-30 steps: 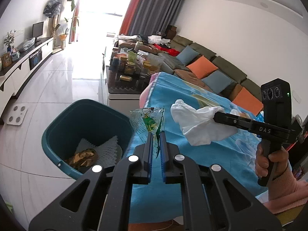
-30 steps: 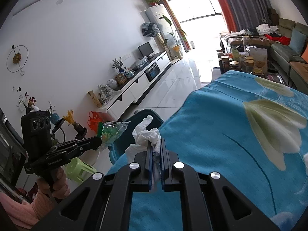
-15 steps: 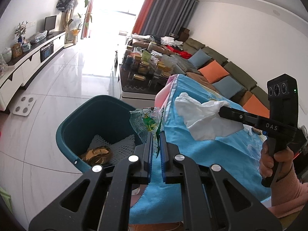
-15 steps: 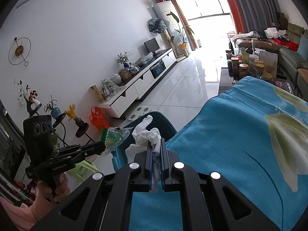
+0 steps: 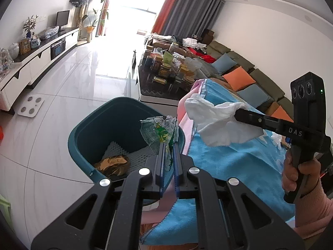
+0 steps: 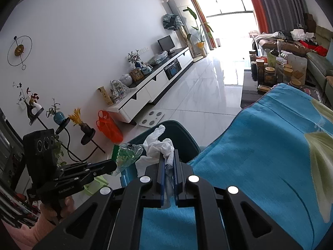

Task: Collect trash
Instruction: 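Carry the plastic wrapper and white tissue over the teal bin with both tools, then open the left tool and right tool to drop both items into the bin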

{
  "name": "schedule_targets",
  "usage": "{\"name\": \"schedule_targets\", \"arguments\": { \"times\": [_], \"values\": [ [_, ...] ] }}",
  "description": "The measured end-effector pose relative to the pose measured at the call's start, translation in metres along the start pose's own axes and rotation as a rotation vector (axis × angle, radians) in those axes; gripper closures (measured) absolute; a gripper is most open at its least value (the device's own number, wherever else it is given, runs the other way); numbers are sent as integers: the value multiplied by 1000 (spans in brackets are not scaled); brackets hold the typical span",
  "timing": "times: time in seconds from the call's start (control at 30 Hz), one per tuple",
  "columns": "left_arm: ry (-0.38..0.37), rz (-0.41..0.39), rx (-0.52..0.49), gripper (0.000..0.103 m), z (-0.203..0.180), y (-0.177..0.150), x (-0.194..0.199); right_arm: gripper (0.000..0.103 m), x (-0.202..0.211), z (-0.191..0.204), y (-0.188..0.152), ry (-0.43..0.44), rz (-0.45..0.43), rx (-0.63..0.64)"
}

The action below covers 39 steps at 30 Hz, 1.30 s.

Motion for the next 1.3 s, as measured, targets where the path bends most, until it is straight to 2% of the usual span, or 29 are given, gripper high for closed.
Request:
{"name": "schedule_targets", "arguments": {
  "times": [0.6, 1.3],
  "values": [
    [56, 62, 22, 96, 20, -10, -36, 97, -42, -10, 6, 1, 44, -49],
    [111, 113, 15, 95, 33, -13, -74, 94, -88, -20, 2, -55, 109, -85]
  ]
}}
Point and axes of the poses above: each gripper's, at about its wrist camera, not at the fingertips, and x roughly against the way its jaws point, z to its left, y to its top, the point moved 7 cm from there along -x, roughly the way its jaws point, and after that the axes turned 13 degrees about y, right-handed, at the moved point
